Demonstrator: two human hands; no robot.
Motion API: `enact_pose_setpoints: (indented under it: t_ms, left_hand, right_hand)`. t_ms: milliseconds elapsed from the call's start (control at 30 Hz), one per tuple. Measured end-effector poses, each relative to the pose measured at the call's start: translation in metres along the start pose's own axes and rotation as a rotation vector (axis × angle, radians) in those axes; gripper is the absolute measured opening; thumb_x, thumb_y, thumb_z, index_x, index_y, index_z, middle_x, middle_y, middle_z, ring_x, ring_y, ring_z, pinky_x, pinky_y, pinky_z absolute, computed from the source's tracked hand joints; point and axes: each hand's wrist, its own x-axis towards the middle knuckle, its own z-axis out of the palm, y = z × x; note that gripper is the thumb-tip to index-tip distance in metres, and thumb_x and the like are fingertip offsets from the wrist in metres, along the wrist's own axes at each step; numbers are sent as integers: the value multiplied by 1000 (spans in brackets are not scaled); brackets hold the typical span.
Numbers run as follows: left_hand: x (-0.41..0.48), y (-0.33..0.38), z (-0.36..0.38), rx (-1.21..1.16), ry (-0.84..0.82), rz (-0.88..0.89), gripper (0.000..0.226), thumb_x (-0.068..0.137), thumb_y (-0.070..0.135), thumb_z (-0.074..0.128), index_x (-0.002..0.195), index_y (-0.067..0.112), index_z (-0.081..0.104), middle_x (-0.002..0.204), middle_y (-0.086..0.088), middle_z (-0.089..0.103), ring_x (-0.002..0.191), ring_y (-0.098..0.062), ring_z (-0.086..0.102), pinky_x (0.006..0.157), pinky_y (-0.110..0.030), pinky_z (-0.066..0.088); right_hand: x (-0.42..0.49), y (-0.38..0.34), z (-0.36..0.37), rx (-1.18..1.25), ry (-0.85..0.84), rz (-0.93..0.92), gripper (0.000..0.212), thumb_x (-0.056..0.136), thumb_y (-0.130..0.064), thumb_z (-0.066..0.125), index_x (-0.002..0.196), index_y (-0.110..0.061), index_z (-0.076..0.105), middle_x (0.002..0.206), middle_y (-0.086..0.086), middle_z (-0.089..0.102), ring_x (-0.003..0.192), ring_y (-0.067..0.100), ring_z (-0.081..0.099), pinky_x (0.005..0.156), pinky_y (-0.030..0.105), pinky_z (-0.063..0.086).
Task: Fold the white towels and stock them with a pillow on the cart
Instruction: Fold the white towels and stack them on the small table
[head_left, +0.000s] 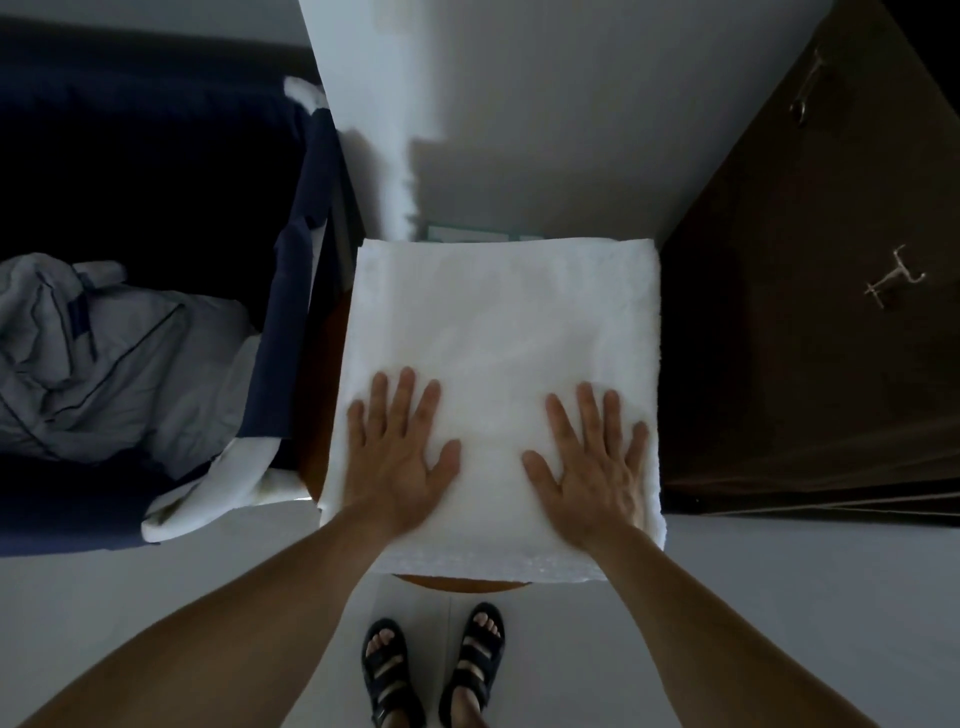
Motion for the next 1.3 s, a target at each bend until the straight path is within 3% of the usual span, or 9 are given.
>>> enact_pose_setpoints:
  t_ms: [133, 233, 333, 433, 533, 700, 967, 1100, 1300]
  left_hand:
    - [4, 1, 2, 12, -21, 1, 76, 93, 70, 4, 158, 32, -5, 166, 0, -16, 150, -24, -23, 121, -50, -10]
    - [7, 1, -14, 32, -133, -11, 78, 89, 71, 1, 157, 33, -9, 164, 1, -22, 148, -24, -30, 121, -50, -13]
    - [8, -6, -40, 33, -222, 22, 83, 84, 71, -4, 157, 32, -6, 165, 3, -18, 149, -23, -25, 120, -49, -12]
    - [11, -26, -75, 61, -148, -23, 79, 87, 69, -4, 157, 32, -4, 166, 4, -12, 152, -21, -18, 120, -48, -8]
    - [18, -51, -118, 37, -55, -145, 70, 97, 63, 13, 158, 30, 2, 167, 3, -4, 153, -22, -11, 122, -48, -1]
    - [22, -137, -187, 17, 37, -269, 69, 100, 58, 28, 159, 28, 7, 167, 3, 1, 154, -19, -5, 123, -45, 8]
    - [40, -328, -203, -92, 19, -388, 65, 99, 55, 36, 155, 26, 20, 164, 1, 17, 151, -21, 11, 121, -46, 19]
    - [78, -417, -169, -131, -138, -384, 72, 100, 56, 33, 159, 25, 6, 167, 0, 4, 153, -22, 2, 122, -48, 12]
    - [119, -498, -90, -50, -341, -284, 80, 91, 63, 15, 159, 22, 10, 166, -2, 11, 153, -23, 7, 122, -44, 13]
  right_hand:
    - [2, 0, 4, 2, -4, 6, 75, 91, -75, 2, 156, -39, -12, 164, -3, -23, 148, 24, -30, 120, 55, -14]
    - [3, -3, -10, -31, -71, 19, 76, 89, -74, -1, 155, -39, -14, 163, -3, -27, 147, 25, -32, 119, 56, -16]
    - [6, -15, -32, -49, -101, 28, 79, 87, -73, -2, 158, -37, -5, 166, -2, -18, 150, 27, -25, 118, 59, -15]
    - [19, -48, -58, -3, -61, -35, 87, 81, -76, -14, 158, -37, -3, 166, -3, -16, 150, 23, -24, 116, 56, -19]
    - [38, -92, -81, 28, -38, -149, 89, 76, -78, -20, 156, -40, -10, 165, -5, -22, 148, 20, -31, 117, 58, -14]
    - [68, -178, -104, 81, 6, -310, 88, 76, -81, -23, 154, -42, -15, 156, -9, -36, 144, 19, -38, 115, 56, -18]
    - [143, -345, -103, 153, 1, -509, 81, 86, -77, 6, 157, -39, 5, 167, -5, -8, 151, 16, -21, 120, 53, -4]
    - [193, -426, -53, 136, -187, -452, 79, 89, -72, 22, 158, -35, 9, 168, -2, -3, 153, 20, -14, 120, 58, 4]
    - [241, -474, 60, 116, -592, -258, 94, 87, -74, 47, 158, -37, -3, 166, -4, -13, 151, 24, -17, 116, 67, 0]
